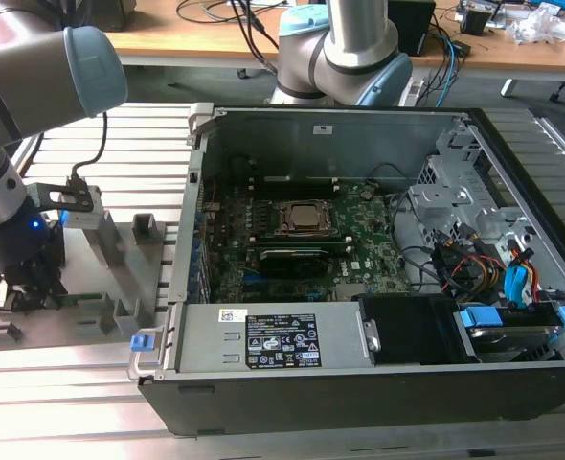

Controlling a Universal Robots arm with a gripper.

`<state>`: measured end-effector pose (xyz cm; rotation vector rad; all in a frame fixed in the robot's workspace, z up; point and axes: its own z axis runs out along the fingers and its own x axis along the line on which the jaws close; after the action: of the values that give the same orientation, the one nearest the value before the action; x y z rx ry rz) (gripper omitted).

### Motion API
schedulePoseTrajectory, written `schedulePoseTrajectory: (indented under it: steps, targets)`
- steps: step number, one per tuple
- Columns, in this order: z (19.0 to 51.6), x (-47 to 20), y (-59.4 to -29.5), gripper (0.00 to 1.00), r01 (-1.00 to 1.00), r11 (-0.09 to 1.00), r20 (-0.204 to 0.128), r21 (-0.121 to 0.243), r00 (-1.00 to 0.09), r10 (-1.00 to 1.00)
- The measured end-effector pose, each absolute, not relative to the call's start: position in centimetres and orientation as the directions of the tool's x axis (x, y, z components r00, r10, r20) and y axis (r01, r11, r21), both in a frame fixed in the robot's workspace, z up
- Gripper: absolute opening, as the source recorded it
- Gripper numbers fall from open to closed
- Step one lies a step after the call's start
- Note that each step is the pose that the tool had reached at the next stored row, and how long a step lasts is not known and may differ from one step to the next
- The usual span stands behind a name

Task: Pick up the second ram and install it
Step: 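Pick up the second ram and move it above second insertion slot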

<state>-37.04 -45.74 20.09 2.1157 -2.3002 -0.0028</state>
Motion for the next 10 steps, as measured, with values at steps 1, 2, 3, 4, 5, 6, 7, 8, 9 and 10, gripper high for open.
schedulePoseTrajectory:
  steps: [1, 2, 3, 4, 5, 6, 7, 8, 9, 10]
  targets:
    - [20.09, -37.04, -45.74, 0.14, -0.997, 0.083, 0.011, 0.012, -0.082, -0.997]
    - [20.09, -37.04, -45.75, 0.14, -0.997, 0.082, 0.011, 0.012, -0.082, -0.997]
    - [20.08, -37.04, -45.75, 0.14, -0.997, 0.082, 0.011, 0.012, -0.082, -0.997]
    - [20.08, -37.04, -45.75, 0.14, -0.997, 0.081, 0.011, 0.012, -0.080, -0.997]
    - [20.07, -37.04, -45.75, 0.14, -0.997, 0.080, 0.011, 0.012, -0.080, -0.997]
    - [20.07, -37.04, -45.75, 0.14, -0.997, 0.079, 0.011, 0.012, -0.079, -0.997]
    - [20.06, -37.04, -45.75, 0.14, -0.997, 0.077, 0.011, 0.012, -0.077, -0.997]
    - [20.06, -37.05, -45.75, 0.14, -0.997, 0.076, 0.011, 0.012, -0.076, -0.997]
    - [20.06, -37.04, -45.74, 0.14, -0.997, 0.076, 0.011, 0.012, -0.076, -0.997]
    - [20.06, -37.04, -45.75, 0.14, -0.997, 0.075, 0.011, 0.012, -0.075, -0.997]
